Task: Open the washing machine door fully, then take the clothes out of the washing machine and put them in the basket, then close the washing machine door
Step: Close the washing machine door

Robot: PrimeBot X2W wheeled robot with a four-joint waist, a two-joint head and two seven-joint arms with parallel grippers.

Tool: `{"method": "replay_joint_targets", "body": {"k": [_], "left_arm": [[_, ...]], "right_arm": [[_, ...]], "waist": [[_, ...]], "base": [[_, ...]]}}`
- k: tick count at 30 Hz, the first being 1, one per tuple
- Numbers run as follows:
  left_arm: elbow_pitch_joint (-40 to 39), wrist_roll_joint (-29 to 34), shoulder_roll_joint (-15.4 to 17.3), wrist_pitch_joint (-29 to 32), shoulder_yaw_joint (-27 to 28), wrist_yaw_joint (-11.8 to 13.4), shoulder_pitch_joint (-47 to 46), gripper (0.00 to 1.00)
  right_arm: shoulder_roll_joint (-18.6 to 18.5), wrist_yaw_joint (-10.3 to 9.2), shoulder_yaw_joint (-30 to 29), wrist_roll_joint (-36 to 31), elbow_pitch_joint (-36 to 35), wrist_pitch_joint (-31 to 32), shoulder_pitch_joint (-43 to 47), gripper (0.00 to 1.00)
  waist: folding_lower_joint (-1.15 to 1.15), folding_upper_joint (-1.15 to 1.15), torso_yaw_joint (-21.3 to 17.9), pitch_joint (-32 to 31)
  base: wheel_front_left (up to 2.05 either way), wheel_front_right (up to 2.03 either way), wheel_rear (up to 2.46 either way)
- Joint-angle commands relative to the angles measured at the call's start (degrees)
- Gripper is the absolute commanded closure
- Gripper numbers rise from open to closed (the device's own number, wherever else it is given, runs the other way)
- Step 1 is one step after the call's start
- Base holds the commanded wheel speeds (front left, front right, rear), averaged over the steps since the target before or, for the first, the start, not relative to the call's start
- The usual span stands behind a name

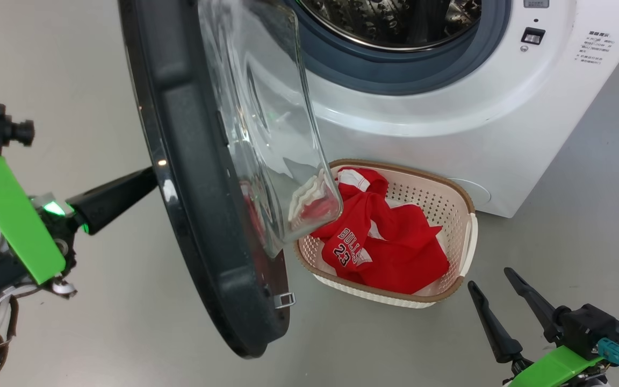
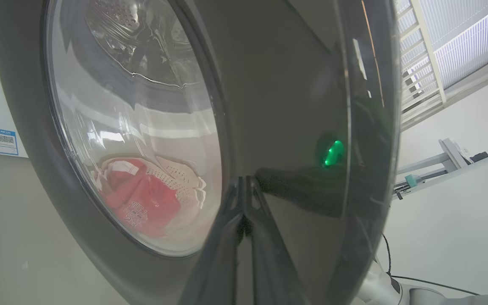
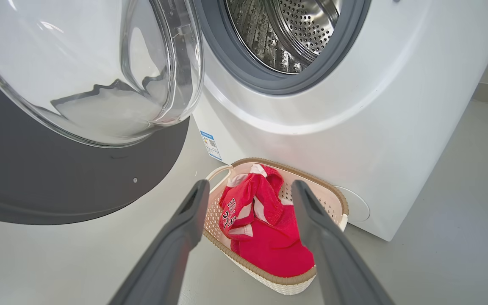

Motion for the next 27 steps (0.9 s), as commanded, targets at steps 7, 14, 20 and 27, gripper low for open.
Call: {"method": "replay_joint_targets", "body": {"k": [7,14,20,27], "left_arm": [[-0.8,1.0,2.2,-4.0,2.8,-0.4,-0.9,1.00],[0.2,1.1,2.3,-8.4,4.0,-0.4,2.6,0.00],[1.1,1.5,2.5,-12.9,5.2,-0.4,6.1,0.00],[3.4,2.3,2.7,-18.5,6.0,-0.4,9.9,0.00]], "right_arm": [[-0.1,0.28,1.2,-0.9,-1.3,-0.4,-0.2,0.00],[0.2,0.28,1.2,-0.8,-1.1,-0.4,0.2,0.00],[0.4,0.28,1.3,-0.8,-1.0,-0.4,0.8,0.00],[0.6,0.28,1.4,-0.7,-0.9,-0.4,1.3,0.00]], "waist": [[0.00,0.00,0.2,-0.5],[0.00,0.00,0.3,-1.4],[0.00,0.00,0.4,-2.2],[0.00,0.00,0.4,-2.9]], "base": [[0.00,0.00,0.00],[0.00,0.00,0.00],[0.00,0.00,0.00],[0.00,0.00,0.00]]}}
